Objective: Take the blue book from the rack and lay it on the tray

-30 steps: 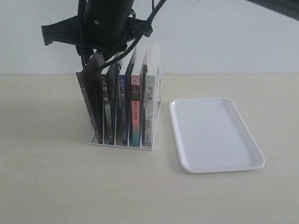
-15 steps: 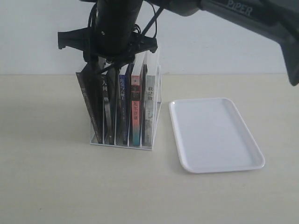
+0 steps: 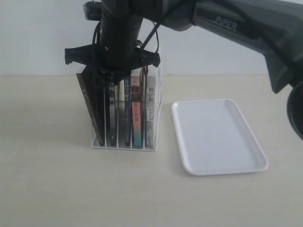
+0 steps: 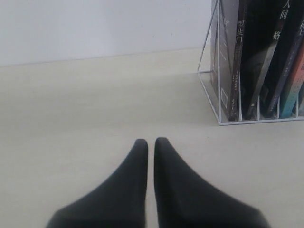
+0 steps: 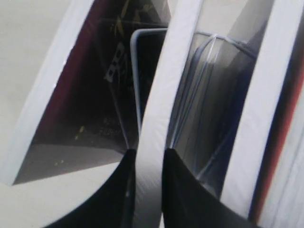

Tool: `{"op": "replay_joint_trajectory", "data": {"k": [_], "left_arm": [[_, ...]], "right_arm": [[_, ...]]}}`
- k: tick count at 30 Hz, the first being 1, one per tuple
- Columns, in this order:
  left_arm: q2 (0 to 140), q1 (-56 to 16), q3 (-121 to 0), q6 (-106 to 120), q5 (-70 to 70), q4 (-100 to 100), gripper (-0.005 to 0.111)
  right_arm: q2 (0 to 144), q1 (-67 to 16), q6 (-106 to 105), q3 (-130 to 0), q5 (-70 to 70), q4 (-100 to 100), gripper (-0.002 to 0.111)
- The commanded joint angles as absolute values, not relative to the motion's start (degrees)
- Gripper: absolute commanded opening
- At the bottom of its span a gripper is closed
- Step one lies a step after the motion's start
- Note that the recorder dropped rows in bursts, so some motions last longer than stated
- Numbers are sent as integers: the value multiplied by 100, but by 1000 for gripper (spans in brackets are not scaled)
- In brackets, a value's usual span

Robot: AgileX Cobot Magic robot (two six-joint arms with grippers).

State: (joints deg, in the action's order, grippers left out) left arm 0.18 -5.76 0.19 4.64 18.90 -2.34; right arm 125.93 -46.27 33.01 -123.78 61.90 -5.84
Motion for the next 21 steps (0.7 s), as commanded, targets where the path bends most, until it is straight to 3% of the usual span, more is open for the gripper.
{"op": "replay_joint_trajectory", "data": {"k": [1, 21], "left_arm": [[0, -578, 0, 424, 1802, -229, 5], [0, -578, 0, 424, 1802, -229, 5]], "right_arm": [[12579, -4622, 3271, -12402, 6154, -618, 0], [12383, -4622, 2531, -12410, 6793, -1131, 0]]}}
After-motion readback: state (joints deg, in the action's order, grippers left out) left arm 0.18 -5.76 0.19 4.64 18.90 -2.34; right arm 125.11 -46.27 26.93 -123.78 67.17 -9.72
